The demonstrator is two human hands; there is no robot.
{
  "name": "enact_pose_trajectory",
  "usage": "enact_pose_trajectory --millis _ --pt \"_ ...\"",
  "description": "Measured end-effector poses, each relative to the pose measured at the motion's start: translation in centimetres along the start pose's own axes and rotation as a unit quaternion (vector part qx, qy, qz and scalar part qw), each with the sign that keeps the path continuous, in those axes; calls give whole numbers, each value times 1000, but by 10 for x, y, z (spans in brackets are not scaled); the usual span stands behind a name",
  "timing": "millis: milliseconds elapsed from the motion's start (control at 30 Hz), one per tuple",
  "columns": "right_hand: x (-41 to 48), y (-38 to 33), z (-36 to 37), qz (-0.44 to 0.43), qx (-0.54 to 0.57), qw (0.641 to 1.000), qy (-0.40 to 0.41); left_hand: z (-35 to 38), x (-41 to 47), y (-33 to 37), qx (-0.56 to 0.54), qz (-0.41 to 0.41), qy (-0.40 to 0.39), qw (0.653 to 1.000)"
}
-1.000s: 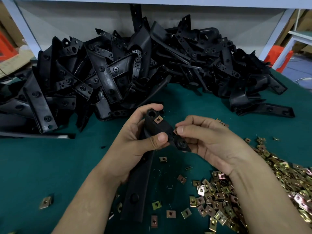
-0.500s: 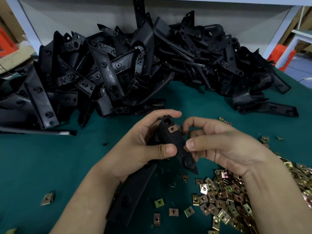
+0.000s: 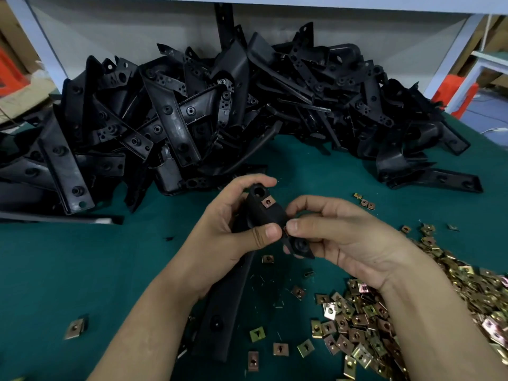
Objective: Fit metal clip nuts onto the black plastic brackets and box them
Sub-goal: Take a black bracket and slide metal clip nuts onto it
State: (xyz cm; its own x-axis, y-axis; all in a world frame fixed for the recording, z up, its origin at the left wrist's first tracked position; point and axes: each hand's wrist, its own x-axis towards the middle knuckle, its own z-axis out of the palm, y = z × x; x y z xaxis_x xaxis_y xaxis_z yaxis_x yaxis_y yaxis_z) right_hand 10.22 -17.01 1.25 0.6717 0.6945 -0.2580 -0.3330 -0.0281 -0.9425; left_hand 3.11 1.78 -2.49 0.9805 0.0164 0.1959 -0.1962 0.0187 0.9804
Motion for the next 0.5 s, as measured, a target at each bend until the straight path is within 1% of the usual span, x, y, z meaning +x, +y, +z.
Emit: enact_pose_trajectory --millis 167,267,400,500 --pt "2 2 -2 -17 -18 1000 13 3 2 -4 -12 -4 41 999" --pt "3 4 -3 -19 -68 997 33 4 1 -4 -20 -7 57 998" --pt "8 9 -5 -33 -116 990 77 8 2 -5 -73 -12 68 995" --pt "9 11 -5 -59 -147 984 83 9 2 -5 -110 -14 78 991"
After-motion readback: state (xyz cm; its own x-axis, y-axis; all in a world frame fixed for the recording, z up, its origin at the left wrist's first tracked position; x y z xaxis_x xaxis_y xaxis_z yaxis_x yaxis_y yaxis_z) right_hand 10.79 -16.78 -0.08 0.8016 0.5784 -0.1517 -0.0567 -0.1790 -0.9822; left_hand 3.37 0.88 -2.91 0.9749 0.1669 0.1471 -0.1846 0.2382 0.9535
